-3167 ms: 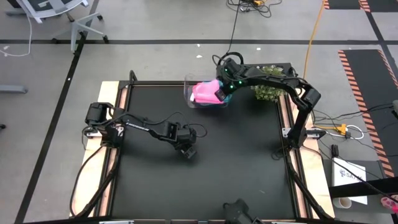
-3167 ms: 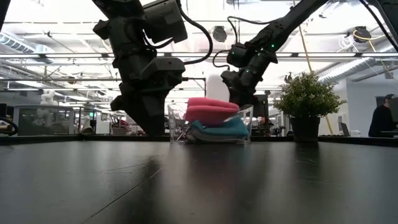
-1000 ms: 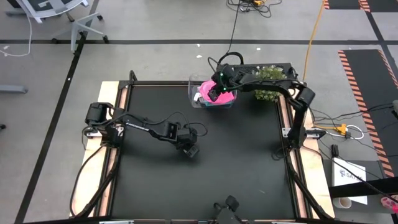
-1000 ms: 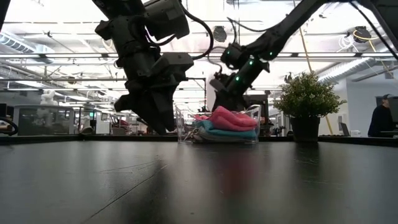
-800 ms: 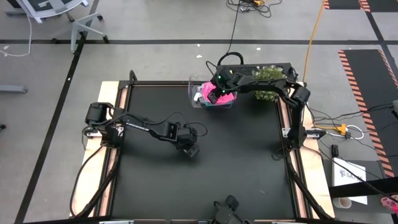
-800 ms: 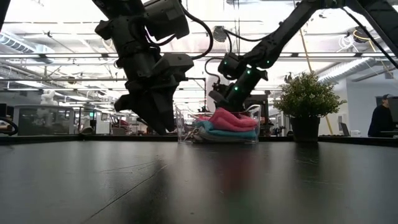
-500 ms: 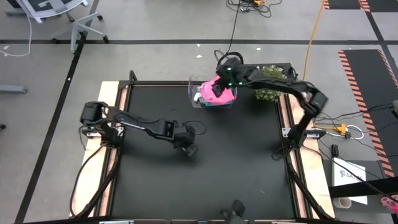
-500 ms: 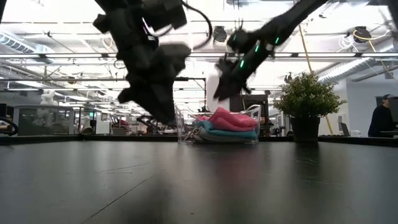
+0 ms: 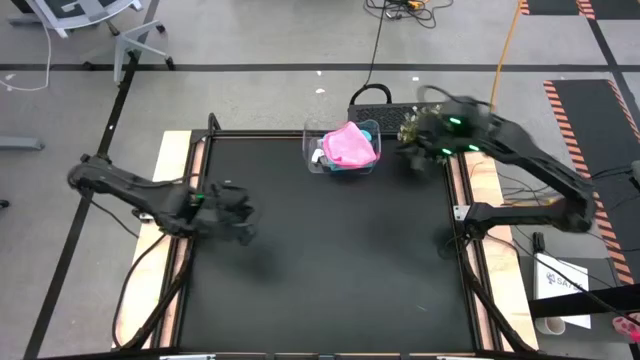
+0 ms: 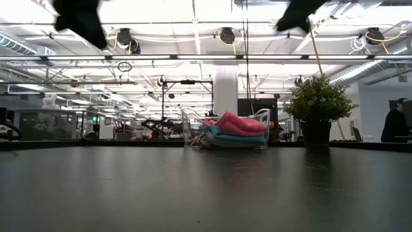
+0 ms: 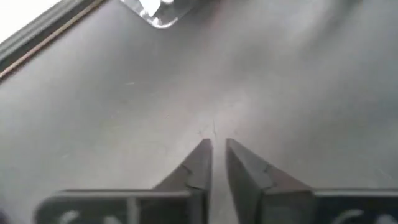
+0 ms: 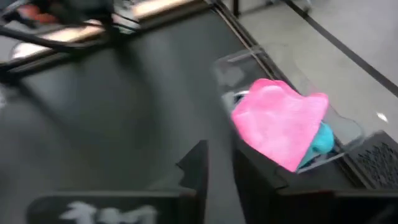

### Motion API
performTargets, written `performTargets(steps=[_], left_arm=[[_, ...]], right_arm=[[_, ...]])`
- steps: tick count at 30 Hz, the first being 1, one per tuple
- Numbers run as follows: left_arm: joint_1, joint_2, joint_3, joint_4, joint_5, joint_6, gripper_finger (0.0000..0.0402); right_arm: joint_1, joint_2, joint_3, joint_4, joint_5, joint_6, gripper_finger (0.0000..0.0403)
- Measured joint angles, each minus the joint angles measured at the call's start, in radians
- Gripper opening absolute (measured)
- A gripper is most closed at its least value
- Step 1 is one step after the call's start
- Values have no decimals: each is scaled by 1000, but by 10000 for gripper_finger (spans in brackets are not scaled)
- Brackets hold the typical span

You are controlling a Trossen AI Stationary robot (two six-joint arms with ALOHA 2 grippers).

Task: Fold microfiber towels
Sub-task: Return to Home Position

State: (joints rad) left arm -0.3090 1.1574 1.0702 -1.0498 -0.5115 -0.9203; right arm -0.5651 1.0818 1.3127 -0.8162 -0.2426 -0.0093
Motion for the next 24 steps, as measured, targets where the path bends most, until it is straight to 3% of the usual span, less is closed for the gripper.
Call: performTargets(steps=[3,5,8,13,20,24], left_arm=[[-102,-106,0,-67,-75,-61,10],[-167,-160,0,-68,-157,-99,8],[-252,-198,0,-63,-282,-139,7],[-373,-184,-63,-27,-373,-220,4],[-512,-184,-294,85,-464,-515,2],[-511,-214,-342,112,-485,-543,2]], right_arm=[[34,-161,-40,-39,-45,20,23],[62,-284,-116,3,-68,74,7],[111,-479,-295,136,-70,213,3],[210,-740,-639,420,-77,423,0],[320,-855,-908,676,-74,558,0],[346,-845,-977,780,-72,580,0]])
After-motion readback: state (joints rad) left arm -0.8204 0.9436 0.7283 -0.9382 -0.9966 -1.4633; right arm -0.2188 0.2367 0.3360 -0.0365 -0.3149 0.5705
